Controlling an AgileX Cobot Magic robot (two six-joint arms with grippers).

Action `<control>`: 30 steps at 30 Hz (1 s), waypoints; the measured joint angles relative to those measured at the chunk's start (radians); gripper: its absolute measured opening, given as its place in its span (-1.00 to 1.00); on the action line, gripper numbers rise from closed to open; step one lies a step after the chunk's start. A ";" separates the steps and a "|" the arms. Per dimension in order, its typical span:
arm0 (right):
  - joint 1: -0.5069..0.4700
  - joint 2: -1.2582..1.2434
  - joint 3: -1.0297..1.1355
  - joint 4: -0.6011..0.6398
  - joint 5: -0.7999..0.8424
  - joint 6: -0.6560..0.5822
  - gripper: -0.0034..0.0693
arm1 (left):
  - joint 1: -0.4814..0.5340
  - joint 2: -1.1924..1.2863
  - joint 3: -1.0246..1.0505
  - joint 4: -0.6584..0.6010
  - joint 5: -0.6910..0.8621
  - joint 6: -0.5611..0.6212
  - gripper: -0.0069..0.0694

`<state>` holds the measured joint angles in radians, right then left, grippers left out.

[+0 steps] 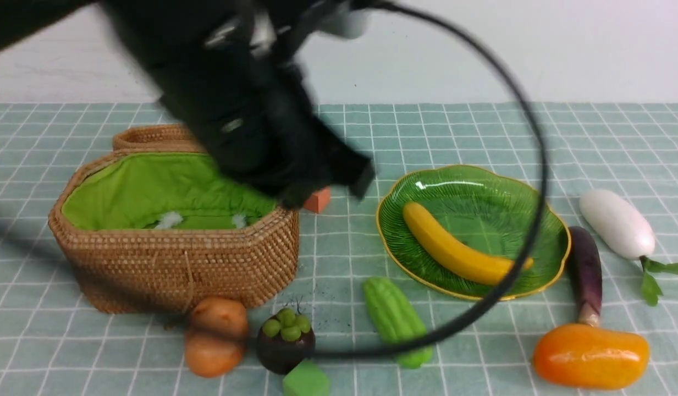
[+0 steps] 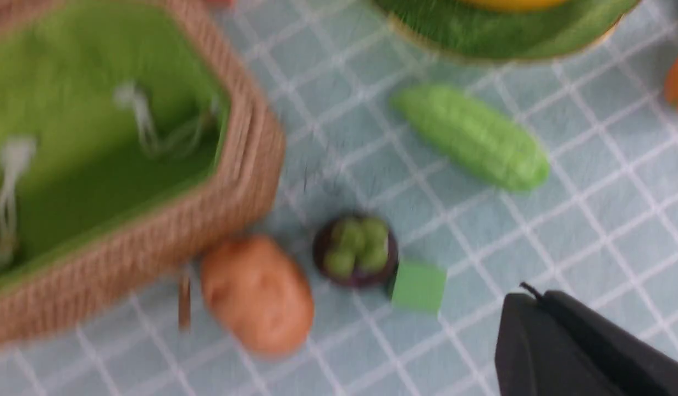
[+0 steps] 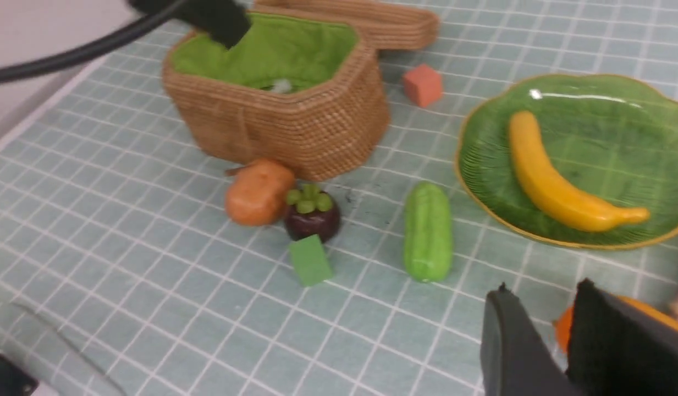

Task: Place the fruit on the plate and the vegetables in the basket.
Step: Grab a potato with your left arm and place it in the basket on the left

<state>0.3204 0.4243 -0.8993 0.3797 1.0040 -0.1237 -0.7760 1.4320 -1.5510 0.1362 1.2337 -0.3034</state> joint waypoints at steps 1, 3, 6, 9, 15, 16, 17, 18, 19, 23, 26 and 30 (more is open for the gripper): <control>0.000 0.000 0.000 0.009 0.000 -0.006 -0.41 | 0.000 -0.065 0.103 0.001 0.000 -0.048 -0.85; 0.000 0.000 0.000 0.010 0.000 -0.007 -0.41 | 0.000 -0.128 0.249 0.001 0.000 -0.115 -0.85; 0.000 0.000 0.000 0.012 -0.008 -0.009 -0.41 | 0.000 -0.171 0.433 -0.002 -0.056 -0.182 -0.82; 0.000 0.000 0.000 0.015 -0.021 -0.009 -0.41 | 0.000 -0.157 0.527 0.010 -0.152 -0.224 -0.63; 0.000 0.000 0.000 0.035 -0.023 -0.009 -0.41 | 0.000 -0.077 0.564 0.135 -0.264 -0.362 0.05; 0.000 0.000 0.000 0.035 -0.023 -0.009 -0.41 | 0.000 -0.054 0.564 0.193 -0.288 -0.429 0.29; 0.000 0.000 0.000 0.035 -0.022 -0.009 -0.41 | 0.000 -0.038 0.564 0.235 -0.302 -0.483 0.43; 0.000 0.000 0.000 0.035 -0.021 -0.009 -0.41 | 0.000 -0.018 0.564 0.281 -0.318 -0.545 0.58; 0.000 0.000 0.000 0.035 -0.018 -0.009 -0.41 | 0.000 -0.002 0.564 0.315 -0.329 -0.590 0.68; 0.000 0.000 0.000 0.041 -0.014 -0.009 -0.41 | 0.000 0.055 0.564 0.384 -0.376 -0.670 0.85; 0.000 0.000 0.000 0.043 -0.006 -0.009 -0.41 | 0.005 0.086 0.564 0.401 -0.404 -0.690 0.83; 0.000 0.000 0.000 0.043 0.010 -0.009 -0.41 | 0.045 0.099 0.565 0.401 -0.407 -0.699 0.74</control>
<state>0.3204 0.4243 -0.8993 0.4226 1.0136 -0.1326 -0.7311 1.5312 -0.9864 0.5375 0.8264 -1.0027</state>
